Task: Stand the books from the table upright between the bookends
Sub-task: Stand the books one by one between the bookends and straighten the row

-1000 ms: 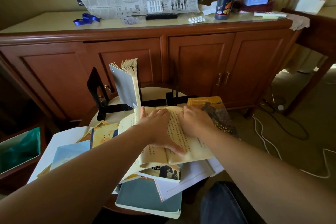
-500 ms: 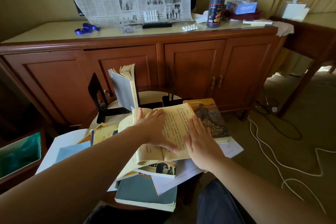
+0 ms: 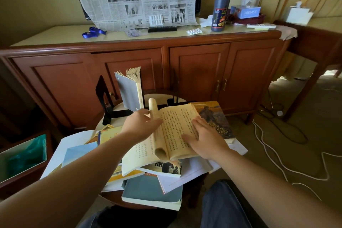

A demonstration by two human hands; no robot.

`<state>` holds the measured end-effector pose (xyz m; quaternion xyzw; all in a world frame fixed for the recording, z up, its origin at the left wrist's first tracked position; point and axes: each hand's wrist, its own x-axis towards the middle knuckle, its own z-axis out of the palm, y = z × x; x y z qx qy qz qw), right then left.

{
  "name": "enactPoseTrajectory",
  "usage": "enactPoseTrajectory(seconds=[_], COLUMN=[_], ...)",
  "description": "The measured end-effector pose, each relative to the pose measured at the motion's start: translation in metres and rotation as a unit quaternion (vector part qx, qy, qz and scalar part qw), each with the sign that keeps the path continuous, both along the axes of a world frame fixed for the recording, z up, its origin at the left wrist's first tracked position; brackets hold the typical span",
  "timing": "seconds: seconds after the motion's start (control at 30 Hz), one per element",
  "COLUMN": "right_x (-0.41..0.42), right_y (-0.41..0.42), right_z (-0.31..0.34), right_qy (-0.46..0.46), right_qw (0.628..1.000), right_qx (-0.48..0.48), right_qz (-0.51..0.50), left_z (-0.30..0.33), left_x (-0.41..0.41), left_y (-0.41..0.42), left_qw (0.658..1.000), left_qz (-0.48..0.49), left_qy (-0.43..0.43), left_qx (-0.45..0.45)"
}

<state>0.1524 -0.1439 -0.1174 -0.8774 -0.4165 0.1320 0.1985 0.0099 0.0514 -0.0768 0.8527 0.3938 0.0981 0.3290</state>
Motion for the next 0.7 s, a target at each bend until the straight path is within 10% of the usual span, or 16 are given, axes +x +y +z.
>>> enactPoseTrajectory(seconds=[0.47,0.7], right_x=[-0.03,-0.041], right_y=[0.009,0.029], right_z=[0.031,0.035], right_qy=[0.009,-0.067], right_qw=[0.991,0.996], right_qx=[0.025,0.044], right_qz=[0.129,0.038], left_z=[0.003,-0.011], left_x=[0.012,0.007], left_y=[-0.031,-0.017], left_qw=[0.995,0.992], left_qz=[-0.092,-0.109], left_qy=[-0.022,0.044], left_qx=[-0.02,0.043])
